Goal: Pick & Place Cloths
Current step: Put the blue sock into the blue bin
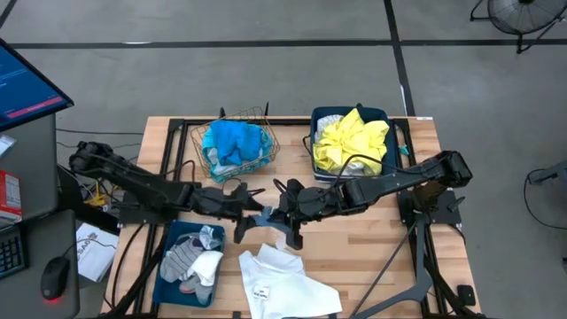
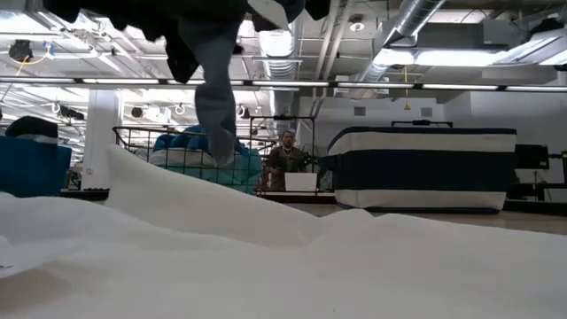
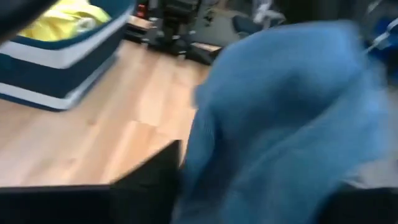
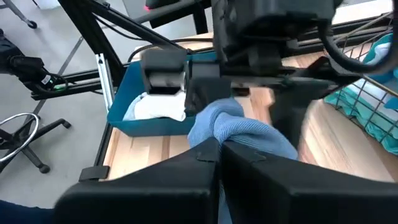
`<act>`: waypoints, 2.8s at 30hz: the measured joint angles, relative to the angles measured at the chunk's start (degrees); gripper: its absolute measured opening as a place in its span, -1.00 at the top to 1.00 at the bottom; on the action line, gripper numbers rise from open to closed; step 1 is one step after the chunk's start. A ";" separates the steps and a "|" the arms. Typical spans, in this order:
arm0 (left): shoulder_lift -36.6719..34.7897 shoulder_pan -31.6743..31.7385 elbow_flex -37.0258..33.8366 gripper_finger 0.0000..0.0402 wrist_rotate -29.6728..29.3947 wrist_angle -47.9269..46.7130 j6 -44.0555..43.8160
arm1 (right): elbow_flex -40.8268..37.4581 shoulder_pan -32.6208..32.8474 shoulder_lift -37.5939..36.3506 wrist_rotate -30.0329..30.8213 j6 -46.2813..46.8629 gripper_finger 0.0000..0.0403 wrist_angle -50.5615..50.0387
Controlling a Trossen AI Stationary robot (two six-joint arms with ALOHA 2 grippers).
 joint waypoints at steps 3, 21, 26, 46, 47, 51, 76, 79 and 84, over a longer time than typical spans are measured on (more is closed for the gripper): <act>-2.72 -0.91 0.00 0.64 2.58 -0.62 -5.53 | 0.00 0.32 0.00 -0.97 0.00 0.99 -0.03; -32.02 -24.08 0.00 1.00 19.95 -17.43 -54.71 | 6.36 1.55 -3.47 -6.35 -5.88 0.76 -8.05; -31.49 -32.85 0.04 1.00 17.93 -24.31 -57.08 | 6.34 1.43 -3.52 -6.14 -6.03 0.76 -9.27; -6.35 -40.58 -2.92 0.99 28.33 -58.08 -59.03 | 4.05 0.99 -1.27 0.19 -4.38 0.76 -23.40; -5.49 -40.58 -3.23 0.98 28.33 -57.94 -59.03 | 3.09 0.99 -0.92 0.36 -3.55 0.75 -24.91; -3.10 -40.56 -3.39 0.88 27.79 -57.60 -58.21 | 1.99 1.51 2.34 -0.04 -3.17 0.63 -25.88; -3.58 -40.40 -3.43 -0.46 23.59 -51.80 -51.52 | 2.10 6.89 18.59 -1.98 11.33 -0.52 -13.59; -3.54 -40.40 -3.43 -0.46 23.43 -51.69 -46.80 | 1.79 8.36 19.72 2.66 11.78 -0.52 -12.09; -3.47 -40.38 -3.43 -0.46 20.17 -51.77 -41.96 | 1.95 10.24 23.73 4.50 9.63 -0.52 -5.53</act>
